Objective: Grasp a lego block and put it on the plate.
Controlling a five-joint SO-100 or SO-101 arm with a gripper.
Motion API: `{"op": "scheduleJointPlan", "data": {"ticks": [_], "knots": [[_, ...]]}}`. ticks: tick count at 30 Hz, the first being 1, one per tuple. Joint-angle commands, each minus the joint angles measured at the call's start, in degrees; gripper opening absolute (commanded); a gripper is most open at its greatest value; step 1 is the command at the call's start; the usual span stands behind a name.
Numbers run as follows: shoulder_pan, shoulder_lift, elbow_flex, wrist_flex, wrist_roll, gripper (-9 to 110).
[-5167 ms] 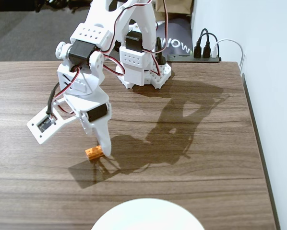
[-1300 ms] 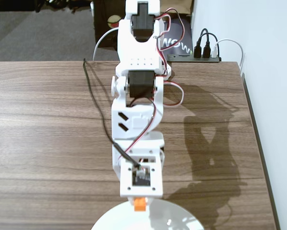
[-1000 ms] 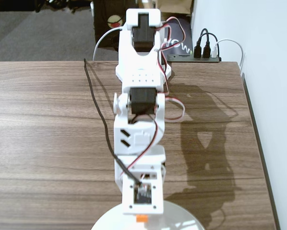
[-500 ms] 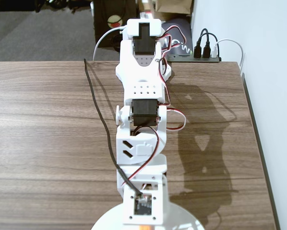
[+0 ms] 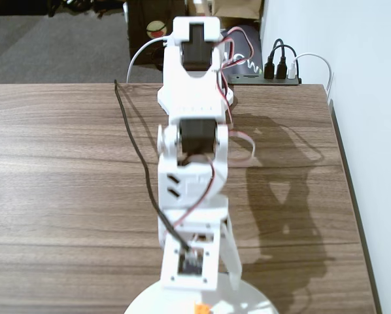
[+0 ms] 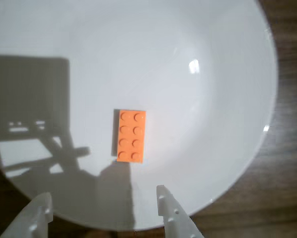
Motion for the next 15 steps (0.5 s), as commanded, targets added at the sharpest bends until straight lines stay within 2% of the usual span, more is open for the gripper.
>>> {"op": "scheduleJointPlan", "data": {"ticks": [1, 8, 10, 12, 15], "knots": [[0.4, 8.1, 0.8, 1.1, 0.5, 27], [1.3, 20.9, 12.4, 2.3, 0.8, 21], [1.4, 24.2, 15.4, 2.3, 1.1, 15], [1.4, 28.2, 18.9, 2.4, 1.6, 4], [1.4, 34.3, 24.0, 2.5, 2.0, 1]]}}
